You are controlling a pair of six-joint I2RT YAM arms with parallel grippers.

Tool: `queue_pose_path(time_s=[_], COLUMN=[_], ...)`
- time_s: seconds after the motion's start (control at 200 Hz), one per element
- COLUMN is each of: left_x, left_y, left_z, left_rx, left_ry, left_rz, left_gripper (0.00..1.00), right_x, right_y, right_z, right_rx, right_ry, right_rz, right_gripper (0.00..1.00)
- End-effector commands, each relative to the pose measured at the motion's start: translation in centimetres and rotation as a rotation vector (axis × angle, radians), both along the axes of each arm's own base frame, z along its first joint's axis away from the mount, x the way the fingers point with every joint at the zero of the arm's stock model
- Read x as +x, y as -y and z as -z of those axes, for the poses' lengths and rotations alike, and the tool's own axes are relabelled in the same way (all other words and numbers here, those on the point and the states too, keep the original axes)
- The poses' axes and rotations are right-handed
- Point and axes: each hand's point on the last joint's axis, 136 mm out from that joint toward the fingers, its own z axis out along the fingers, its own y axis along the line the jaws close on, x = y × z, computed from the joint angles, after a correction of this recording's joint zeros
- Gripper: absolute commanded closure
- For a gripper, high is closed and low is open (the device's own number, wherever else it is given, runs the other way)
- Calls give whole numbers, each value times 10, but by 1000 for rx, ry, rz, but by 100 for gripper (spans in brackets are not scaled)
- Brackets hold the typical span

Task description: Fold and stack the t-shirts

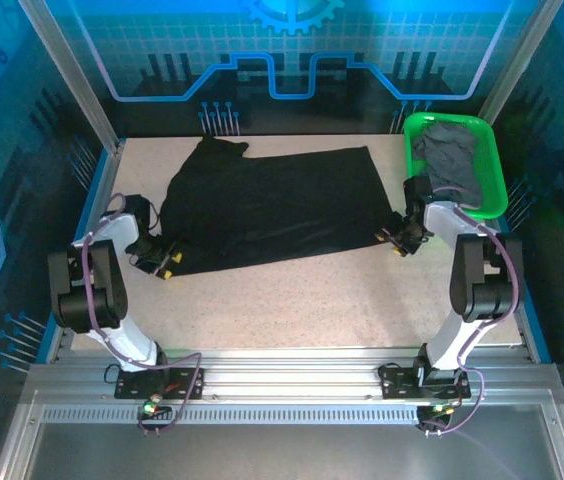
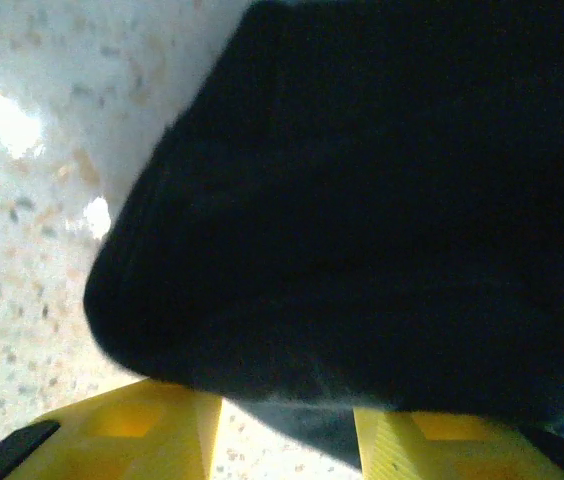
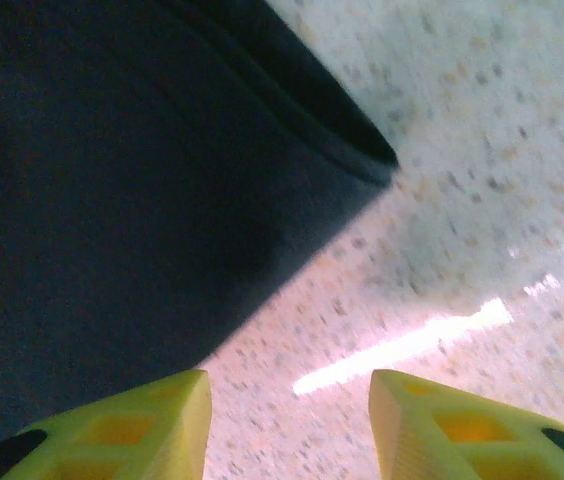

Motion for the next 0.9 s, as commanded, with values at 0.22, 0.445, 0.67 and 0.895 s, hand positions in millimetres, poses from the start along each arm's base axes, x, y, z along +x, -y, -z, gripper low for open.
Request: queue_pose_path(time_s=[0.22, 0.445, 0.67, 0.895], left_x=[14, 8, 5, 0], left_y=[-17, -22, -31, -35], left_z=[10, 6, 5, 7], left_rx=[9, 25, 25, 24], left_ry=[-7, -10, -11, -18], left_rz=[-70, -55, -65, -74], left_gripper=[62, 63, 63, 64], right_x=[30, 28, 28, 0], right_y=[23, 84, 101, 50], right_z=[-6, -19, -37, -60], right_rx=[-107, -129, -117, -162], right_ry=[35, 19, 57, 90], right_rz=[101, 251, 271, 132], right_gripper=[56, 53, 52, 49])
